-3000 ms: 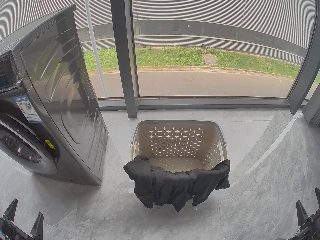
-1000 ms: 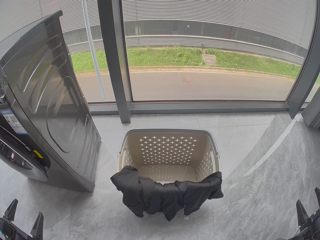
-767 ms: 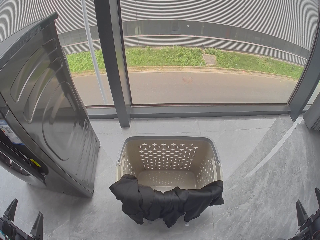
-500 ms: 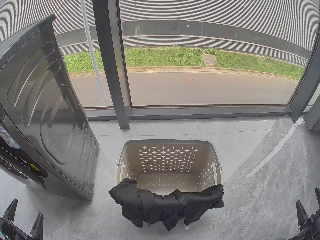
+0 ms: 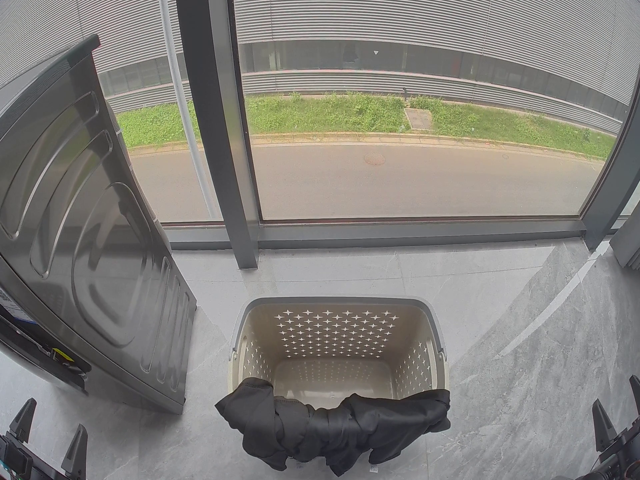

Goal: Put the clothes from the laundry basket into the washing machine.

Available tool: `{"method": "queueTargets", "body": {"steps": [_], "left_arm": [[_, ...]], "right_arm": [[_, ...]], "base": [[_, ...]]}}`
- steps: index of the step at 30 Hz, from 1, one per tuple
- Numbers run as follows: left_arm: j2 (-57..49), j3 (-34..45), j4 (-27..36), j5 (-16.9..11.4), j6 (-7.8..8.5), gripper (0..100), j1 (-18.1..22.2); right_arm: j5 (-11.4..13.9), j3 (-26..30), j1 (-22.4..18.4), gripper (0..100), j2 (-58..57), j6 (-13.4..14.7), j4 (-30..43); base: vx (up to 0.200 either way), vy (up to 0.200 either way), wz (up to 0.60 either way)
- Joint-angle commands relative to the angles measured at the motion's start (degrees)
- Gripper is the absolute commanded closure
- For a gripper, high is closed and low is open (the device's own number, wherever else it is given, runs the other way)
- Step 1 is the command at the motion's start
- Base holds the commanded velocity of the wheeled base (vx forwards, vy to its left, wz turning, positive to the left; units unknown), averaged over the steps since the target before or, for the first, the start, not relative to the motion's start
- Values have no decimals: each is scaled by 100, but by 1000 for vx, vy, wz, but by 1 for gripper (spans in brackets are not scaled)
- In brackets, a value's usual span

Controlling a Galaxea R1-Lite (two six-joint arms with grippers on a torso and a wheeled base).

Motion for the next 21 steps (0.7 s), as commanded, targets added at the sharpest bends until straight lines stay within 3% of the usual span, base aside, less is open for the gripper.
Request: {"method": "queueTargets", "body": {"steps": [1, 3, 12, 21], "left_arm": [[-86, 101, -9, 5, -2, 0, 1], [-86, 101, -9, 5, -2, 0, 1], [-86, 101, -9, 14, -2, 0, 1], [-86, 101, -9, 22, -2, 0, 1]], "right_arm": [[1, 101, 2, 0, -35, -1, -2], [1, 101, 2, 0, -35, -1, -11], [1, 101, 2, 0, -35, -1, -2], [-8, 101, 2, 0, -44, -1, -2]], "base": [[200, 0, 0], [200, 0, 0], [0, 0, 0], [200, 0, 0]]}}
